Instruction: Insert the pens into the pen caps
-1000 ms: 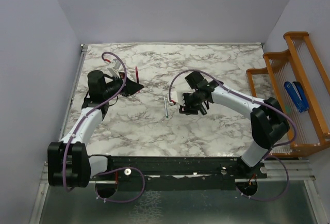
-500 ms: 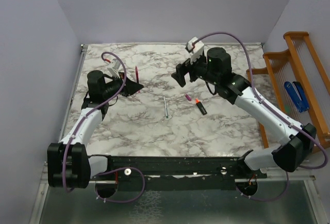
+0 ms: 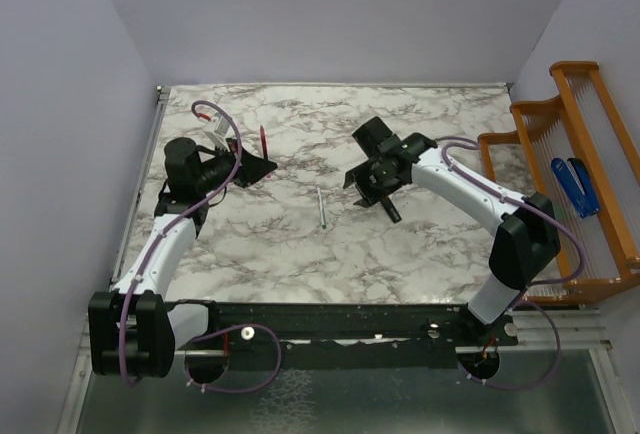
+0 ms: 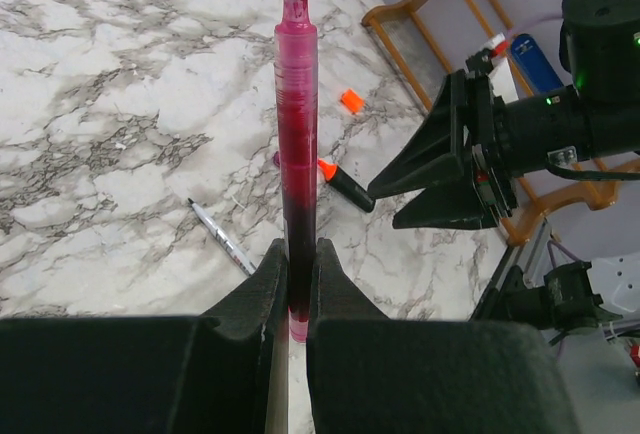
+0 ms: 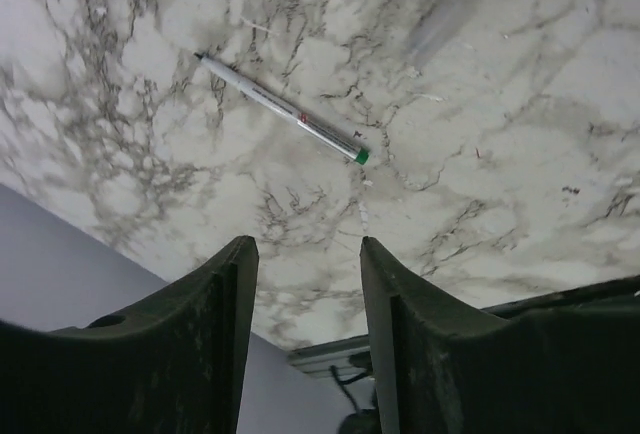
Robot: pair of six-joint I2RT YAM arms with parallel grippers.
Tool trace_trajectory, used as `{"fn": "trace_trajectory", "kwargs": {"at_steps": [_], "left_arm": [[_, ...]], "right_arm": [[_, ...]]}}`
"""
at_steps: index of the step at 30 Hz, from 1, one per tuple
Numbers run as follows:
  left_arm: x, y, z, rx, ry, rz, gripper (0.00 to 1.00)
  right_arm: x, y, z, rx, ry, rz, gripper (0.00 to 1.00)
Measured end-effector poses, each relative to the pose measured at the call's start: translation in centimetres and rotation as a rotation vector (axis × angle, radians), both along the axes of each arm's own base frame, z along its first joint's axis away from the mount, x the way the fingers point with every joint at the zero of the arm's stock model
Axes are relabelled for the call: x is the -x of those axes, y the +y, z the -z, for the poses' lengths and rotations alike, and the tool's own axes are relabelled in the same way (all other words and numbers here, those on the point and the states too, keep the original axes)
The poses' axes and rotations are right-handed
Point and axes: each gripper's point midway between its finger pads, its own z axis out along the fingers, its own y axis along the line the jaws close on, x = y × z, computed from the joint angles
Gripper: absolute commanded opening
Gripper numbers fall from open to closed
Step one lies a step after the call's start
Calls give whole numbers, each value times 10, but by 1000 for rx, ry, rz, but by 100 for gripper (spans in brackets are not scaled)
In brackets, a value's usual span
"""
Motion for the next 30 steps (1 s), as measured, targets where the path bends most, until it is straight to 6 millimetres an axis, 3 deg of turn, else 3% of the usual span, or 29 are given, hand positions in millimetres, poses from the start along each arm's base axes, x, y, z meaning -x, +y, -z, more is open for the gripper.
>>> {"fn": "trace_trajectory", "kwargs": {"at_steps": [2,5,11,21,30], "left_arm": [[1,0,-3,5,-3,-1,0],[3,-2,-5,13,0,4,0],[8,-11,-4,14,6,31,0],[18,-24,5,-11,33,74,0],[18,-26,6,-18,25,80,0]], "right_arm": [[5,-6,4,-7,55,120,45],[10,-13,12,-10,117,259,55],[13,-23,33,27,188,410,62],[40,-45,122,130,300,485,61],[13,-35,124,63,255,511,56]]}}
